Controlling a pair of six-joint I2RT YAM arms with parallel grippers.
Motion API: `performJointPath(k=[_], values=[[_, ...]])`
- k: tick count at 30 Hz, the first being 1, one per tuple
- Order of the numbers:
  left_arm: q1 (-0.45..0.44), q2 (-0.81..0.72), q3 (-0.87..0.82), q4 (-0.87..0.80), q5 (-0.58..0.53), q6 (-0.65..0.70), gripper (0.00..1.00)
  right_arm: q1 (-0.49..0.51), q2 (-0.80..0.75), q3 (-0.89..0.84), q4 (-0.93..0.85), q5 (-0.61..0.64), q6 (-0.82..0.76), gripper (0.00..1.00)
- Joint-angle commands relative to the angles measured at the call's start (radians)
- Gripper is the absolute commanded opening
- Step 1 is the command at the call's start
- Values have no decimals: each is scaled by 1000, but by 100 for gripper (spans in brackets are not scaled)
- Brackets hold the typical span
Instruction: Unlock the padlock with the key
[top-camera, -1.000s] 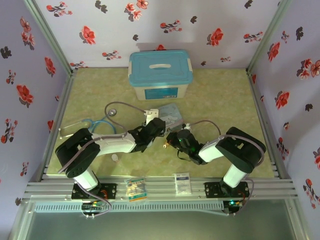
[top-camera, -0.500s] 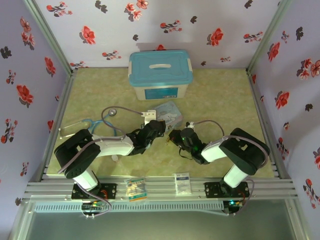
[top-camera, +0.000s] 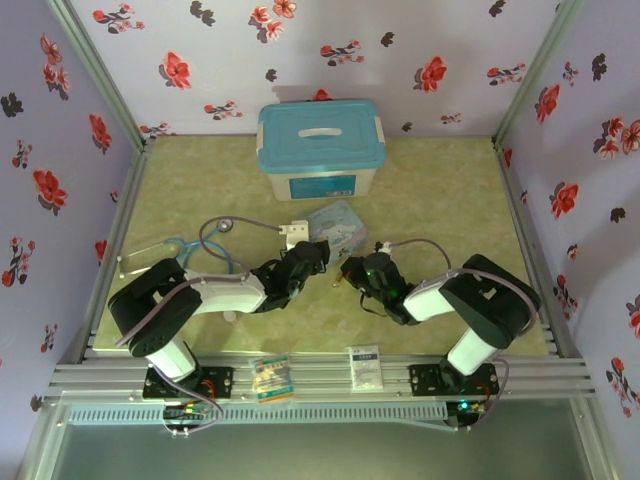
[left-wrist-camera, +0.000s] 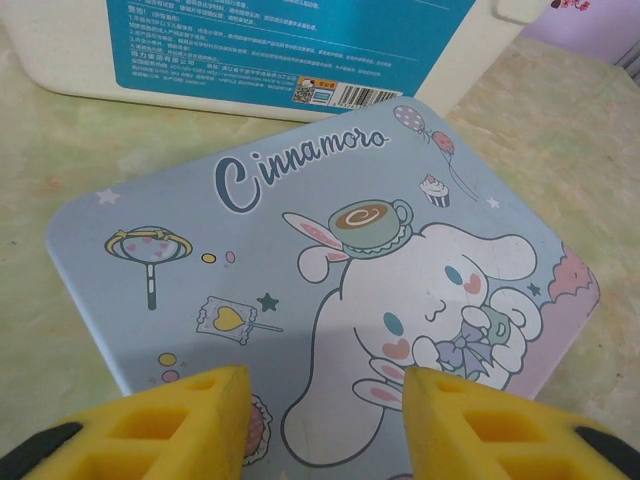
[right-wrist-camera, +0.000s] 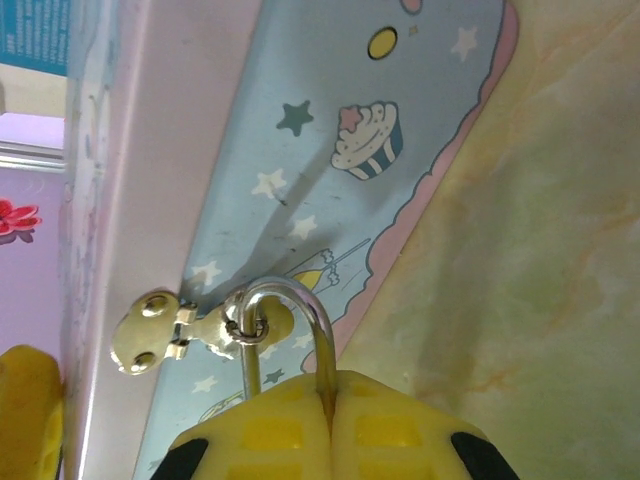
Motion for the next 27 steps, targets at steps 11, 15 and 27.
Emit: performJointPath(k=[11,15,27], values=[[34,44,-78,-304,10,-34,46,-4,0,51,-285,141,-47,4],[34,35,-82,-303,11,-36,46,-5,6,52,-326,140,-56,8],[34,35,-90,-291,10,-38,48,15,0,91,-431,128,-129,35]])
